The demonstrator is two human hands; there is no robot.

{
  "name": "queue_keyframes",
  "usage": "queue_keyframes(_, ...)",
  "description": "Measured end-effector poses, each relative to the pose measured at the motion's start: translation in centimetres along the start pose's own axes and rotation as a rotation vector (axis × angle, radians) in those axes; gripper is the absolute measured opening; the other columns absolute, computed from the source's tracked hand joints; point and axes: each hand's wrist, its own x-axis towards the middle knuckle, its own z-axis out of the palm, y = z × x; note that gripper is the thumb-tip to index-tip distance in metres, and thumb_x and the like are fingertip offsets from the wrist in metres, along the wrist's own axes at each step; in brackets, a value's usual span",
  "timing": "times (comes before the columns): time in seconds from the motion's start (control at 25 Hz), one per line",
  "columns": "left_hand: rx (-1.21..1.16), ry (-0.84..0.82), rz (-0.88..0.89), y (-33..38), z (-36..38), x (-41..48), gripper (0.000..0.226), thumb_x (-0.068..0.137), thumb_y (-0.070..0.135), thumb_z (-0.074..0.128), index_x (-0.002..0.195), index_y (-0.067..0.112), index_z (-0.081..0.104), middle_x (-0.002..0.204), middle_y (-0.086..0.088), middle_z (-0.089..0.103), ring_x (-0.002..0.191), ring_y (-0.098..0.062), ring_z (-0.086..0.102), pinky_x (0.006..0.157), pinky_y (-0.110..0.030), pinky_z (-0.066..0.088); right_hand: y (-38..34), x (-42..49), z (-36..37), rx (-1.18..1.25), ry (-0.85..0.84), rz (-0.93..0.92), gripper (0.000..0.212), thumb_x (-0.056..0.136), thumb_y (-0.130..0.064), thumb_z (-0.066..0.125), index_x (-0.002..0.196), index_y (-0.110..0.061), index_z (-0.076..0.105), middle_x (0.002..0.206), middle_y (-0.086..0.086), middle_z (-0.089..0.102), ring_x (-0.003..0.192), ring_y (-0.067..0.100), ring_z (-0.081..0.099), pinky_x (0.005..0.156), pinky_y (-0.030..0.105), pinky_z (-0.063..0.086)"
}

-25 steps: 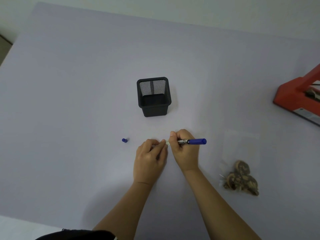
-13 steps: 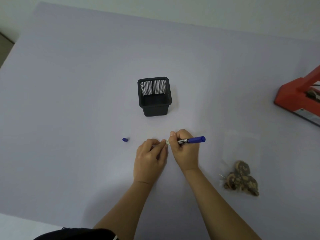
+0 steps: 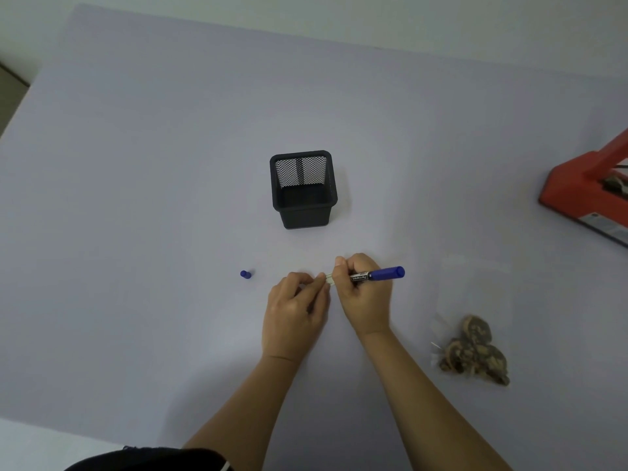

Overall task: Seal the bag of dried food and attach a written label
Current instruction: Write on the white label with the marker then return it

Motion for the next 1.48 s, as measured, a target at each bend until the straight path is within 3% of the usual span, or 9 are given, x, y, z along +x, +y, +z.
queue_keyframes(0.32, 0.004, -0.015, -0.002, 0.15, -0.09, 0.01, 0.022, 0.086, 0.023, 0.06, 0.092, 0.008, 0.075, 0.079, -0.005, 0.062, 0.068, -0.017, 0.056, 0.067, -0.025, 0.044, 0.15, 0.02, 0.01, -0.003, 0.0, 0.004, 0.037, 0.089, -0.023, 0.048, 0.059, -0.001, 0.044, 0.054, 0.011, 0.046, 0.053, 0.02, 0.04, 0.048, 0.022, 0.036)
queue_keyframes(0.52, 0.001, -0.014, 0.002, 0.07, -0.14, 0.01, 0.022, 0.086, 0.023, 0.06, 0.092, 0.008, 0.075, 0.079, -0.006, 0.061, 0.067, -0.018, 0.056, 0.064, -0.028, 0.046, 0.04, 0.0, -0.04, 0.009, -0.013, 0.0, 0.035, 0.088, -0.021, 0.05, 0.059, -0.004, 0.044, 0.055, 0.005, 0.044, 0.053, 0.008, 0.039, 0.052, 0.009, 0.032)
queue_keyframes(0.76, 0.003, -0.016, 0.009, 0.1, -0.15, 0.02, 0.023, 0.086, 0.023, 0.059, 0.092, 0.007, 0.075, 0.079, -0.006, 0.062, 0.067, -0.019, 0.057, 0.063, -0.03, 0.048, 0.23, -0.11, -0.04, 0.026, -0.019, -0.001, 0.034, 0.088, -0.021, 0.049, 0.06, -0.002, 0.045, 0.055, 0.009, 0.046, 0.056, 0.016, 0.042, 0.051, 0.013, 0.035)
queue_keyframes(0.92, 0.002, -0.022, 0.013, 0.21, -0.22, 0.1, 0.024, 0.087, 0.024, 0.058, 0.092, 0.007, 0.074, 0.079, -0.006, 0.062, 0.067, -0.017, 0.056, 0.063, -0.029, 0.047, 0.02, -0.17, -0.07, 0.017, -0.027, -0.026, 0.028, 0.088, -0.019, 0.05, 0.061, -0.013, 0.044, 0.058, -0.001, 0.042, 0.055, -0.001, 0.041, 0.054, 0.004, 0.033)
queue_keyframes(1.12, 0.006, -0.023, 0.007, 0.3, -0.35, 0.13, 0.025, 0.087, 0.025, 0.057, 0.091, 0.007, 0.075, 0.077, -0.006, 0.061, 0.065, -0.017, 0.056, 0.066, -0.023, 0.043, 0.32, -0.15, 0.08, -0.005, -0.018, -0.03, 0.034, 0.088, -0.02, 0.05, 0.059, -0.004, 0.045, 0.057, -0.001, 0.042, 0.055, 0.0, 0.039, 0.052, 0.008, 0.033)
queue_keyframes(1.28, 0.001, -0.023, 0.008, 0.32, -0.33, 0.13, 0.025, 0.087, 0.024, 0.056, 0.091, 0.007, 0.075, 0.077, -0.006, 0.061, 0.064, -0.018, 0.056, 0.065, -0.025, 0.043, 0.37, -0.18, 0.09, 0.003, -0.028, -0.031, 0.033, 0.089, -0.021, 0.05, 0.061, -0.004, 0.047, 0.057, 0.003, 0.045, 0.055, 0.006, 0.04, 0.052, 0.014, 0.037)
queue_keyframes(1.48, -0.002, -0.019, 0.014, 0.27, -0.25, 0.12, 0.025, 0.087, 0.023, 0.057, 0.091, 0.006, 0.074, 0.077, -0.007, 0.061, 0.064, -0.018, 0.057, 0.063, -0.028, 0.047, 0.43, -0.22, 0.15, -0.003, -0.014, -0.028, 0.032, 0.089, -0.021, 0.05, 0.061, -0.005, 0.047, 0.059, -0.001, 0.044, 0.055, 0.001, 0.04, 0.052, 0.014, 0.037)
